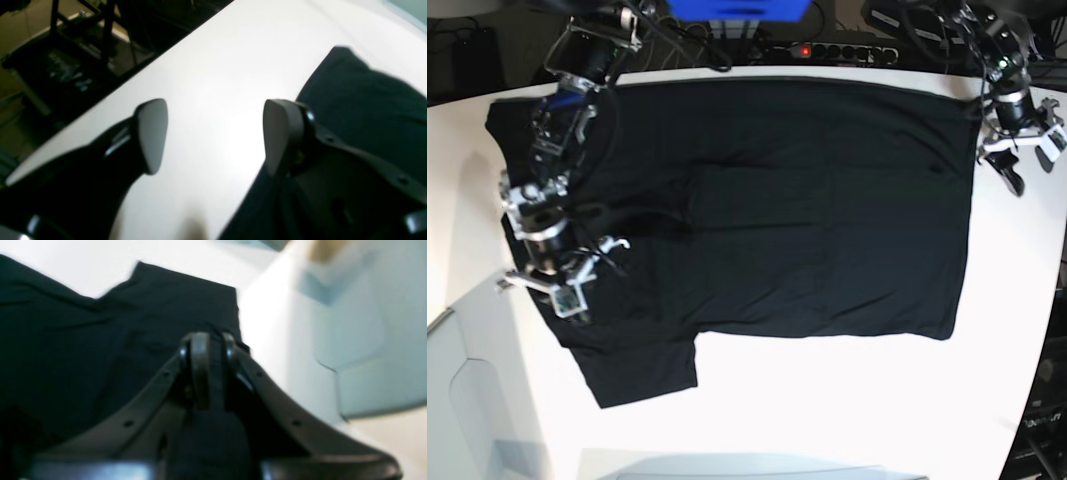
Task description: Fold the T-shirt properly
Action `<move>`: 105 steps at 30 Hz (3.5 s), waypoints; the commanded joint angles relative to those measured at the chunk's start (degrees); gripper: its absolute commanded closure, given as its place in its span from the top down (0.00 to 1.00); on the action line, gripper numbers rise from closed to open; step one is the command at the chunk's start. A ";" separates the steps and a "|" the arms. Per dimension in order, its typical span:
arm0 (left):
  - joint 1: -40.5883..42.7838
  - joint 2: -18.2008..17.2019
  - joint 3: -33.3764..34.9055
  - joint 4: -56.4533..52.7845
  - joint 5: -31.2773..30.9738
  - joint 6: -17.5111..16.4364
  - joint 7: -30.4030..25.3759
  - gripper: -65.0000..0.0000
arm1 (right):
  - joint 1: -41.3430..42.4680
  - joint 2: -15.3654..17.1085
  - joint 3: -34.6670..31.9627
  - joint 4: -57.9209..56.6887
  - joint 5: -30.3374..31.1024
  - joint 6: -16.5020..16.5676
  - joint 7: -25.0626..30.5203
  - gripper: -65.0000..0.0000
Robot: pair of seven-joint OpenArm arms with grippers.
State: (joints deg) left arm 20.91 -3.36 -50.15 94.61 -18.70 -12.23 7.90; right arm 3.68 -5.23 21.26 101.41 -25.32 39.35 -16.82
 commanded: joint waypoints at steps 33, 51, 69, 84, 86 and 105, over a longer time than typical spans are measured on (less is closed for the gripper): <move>-10.14 -5.66 3.95 -6.56 -0.16 0.14 -1.70 0.67 | 2.25 0.09 -10.22 -16.26 0.31 0.65 0.51 0.10; -6.44 0.06 3.95 5.48 -0.86 0.05 9.11 0.66 | -7.07 3.96 6.04 -8.61 0.49 0.65 0.69 0.10; 3.58 7.36 8.70 0.56 -0.33 -0.03 17.99 0.66 | -20.08 4.05 7.54 -4.48 7.26 0.65 0.69 0.10; 8.76 4.98 8.61 -1.38 -0.86 -0.03 17.99 0.66 | -30.63 3.87 8.85 -4.39 7.43 0.65 2.53 0.10; 8.85 4.89 8.61 -1.38 -0.86 -0.03 17.99 0.66 | -32.47 2.82 9.03 -4.39 7.43 0.65 5.79 0.10; 10.61 5.07 5.27 13.04 -0.86 -0.03 18.43 0.66 | -20.96 -2.63 21.69 -3.25 7.52 0.65 15.81 0.10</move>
State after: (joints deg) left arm 31.51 2.13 -44.49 106.41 -19.16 -12.03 27.66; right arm -17.32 -8.23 42.74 96.92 -18.65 39.70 -2.50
